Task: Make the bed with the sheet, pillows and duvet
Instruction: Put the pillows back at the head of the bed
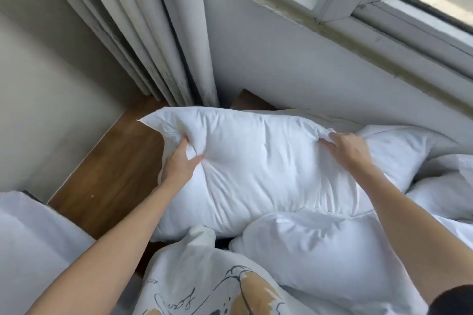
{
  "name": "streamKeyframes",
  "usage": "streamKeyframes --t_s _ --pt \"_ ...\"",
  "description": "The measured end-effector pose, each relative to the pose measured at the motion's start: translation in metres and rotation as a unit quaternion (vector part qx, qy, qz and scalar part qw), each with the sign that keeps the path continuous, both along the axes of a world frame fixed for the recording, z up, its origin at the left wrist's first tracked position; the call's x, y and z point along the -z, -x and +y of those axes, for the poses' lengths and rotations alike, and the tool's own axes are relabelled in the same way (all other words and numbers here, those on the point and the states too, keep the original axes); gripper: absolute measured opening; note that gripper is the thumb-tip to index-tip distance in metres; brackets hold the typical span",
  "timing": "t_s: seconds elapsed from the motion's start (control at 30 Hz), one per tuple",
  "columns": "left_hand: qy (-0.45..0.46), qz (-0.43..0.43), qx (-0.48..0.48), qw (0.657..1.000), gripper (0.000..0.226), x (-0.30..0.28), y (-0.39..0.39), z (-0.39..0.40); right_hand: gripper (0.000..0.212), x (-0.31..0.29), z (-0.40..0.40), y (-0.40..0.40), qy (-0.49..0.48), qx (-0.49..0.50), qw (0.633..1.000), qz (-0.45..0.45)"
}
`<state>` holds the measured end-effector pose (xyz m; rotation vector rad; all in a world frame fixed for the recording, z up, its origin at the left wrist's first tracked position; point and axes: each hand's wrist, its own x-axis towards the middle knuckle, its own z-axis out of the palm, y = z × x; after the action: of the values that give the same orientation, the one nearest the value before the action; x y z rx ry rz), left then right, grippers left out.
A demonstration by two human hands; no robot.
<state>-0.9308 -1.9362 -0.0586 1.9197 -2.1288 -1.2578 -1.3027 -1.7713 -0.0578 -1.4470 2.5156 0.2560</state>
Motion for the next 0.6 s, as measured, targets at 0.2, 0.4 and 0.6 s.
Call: streamKeyframes --t_s 0.2,0.4,0.6 --pt "0.022 0.081 -0.008 0.996 0.064 -0.016 -0.027 0.007 0.039 -0.051 0.023 -0.026 0.123 -0.007 0.992 0.028" --pt "0.078 0.156 -0.031 0.984 0.064 -0.053 -0.064 -0.010 0.060 -0.118 0.000 -0.063 0.223 -0.031 0.973 0.056" --pt "0.169 0.202 -0.096 0.960 0.061 -0.124 -0.144 -0.054 0.048 -0.201 -0.098 -0.116 0.294 -0.113 0.947 0.060"
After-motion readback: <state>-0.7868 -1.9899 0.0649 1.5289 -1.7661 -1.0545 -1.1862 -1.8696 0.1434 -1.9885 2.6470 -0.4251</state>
